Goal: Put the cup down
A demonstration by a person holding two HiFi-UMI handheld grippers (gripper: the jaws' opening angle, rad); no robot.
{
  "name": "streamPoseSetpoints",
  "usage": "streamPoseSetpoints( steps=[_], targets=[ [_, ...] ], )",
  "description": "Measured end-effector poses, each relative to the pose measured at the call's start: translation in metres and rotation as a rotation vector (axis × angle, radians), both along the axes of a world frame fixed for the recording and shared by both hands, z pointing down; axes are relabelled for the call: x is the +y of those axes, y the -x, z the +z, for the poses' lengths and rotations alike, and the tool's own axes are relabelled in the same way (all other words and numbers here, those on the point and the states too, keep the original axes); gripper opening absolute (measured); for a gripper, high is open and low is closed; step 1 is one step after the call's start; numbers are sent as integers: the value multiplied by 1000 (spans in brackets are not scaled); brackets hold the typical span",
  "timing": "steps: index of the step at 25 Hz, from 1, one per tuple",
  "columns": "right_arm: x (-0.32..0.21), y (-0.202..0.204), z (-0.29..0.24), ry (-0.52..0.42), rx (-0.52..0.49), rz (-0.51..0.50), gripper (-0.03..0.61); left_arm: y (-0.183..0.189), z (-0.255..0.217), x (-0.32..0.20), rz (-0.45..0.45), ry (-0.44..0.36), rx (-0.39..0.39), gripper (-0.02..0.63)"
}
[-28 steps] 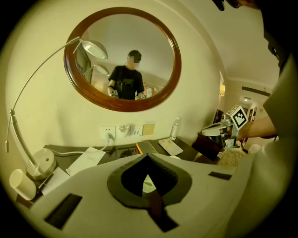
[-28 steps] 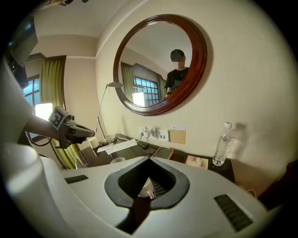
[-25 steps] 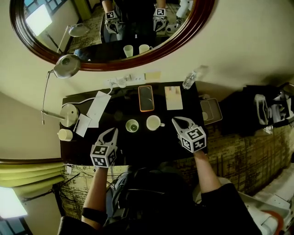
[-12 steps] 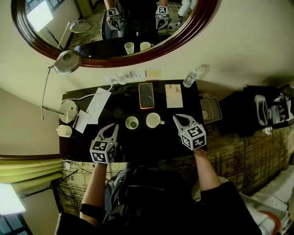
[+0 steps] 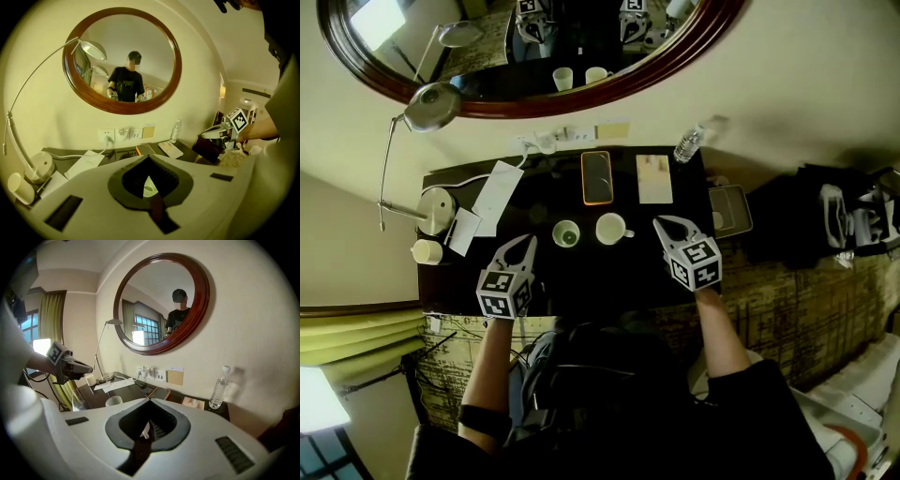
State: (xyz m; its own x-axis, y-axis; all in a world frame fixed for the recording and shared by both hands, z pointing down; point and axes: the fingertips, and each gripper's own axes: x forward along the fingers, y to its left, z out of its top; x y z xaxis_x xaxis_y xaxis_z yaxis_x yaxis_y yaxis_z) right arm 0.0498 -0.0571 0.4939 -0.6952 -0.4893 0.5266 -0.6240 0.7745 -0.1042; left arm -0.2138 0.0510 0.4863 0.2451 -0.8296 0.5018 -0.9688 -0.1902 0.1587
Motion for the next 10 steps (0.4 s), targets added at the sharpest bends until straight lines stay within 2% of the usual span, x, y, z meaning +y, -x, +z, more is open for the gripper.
streamPoseSetpoints(
  steps=[10],
  targets=[
    [-8, -5, 6, -14, 4, 12, 9, 2, 1, -7, 8, -8, -7, 5]
  ],
)
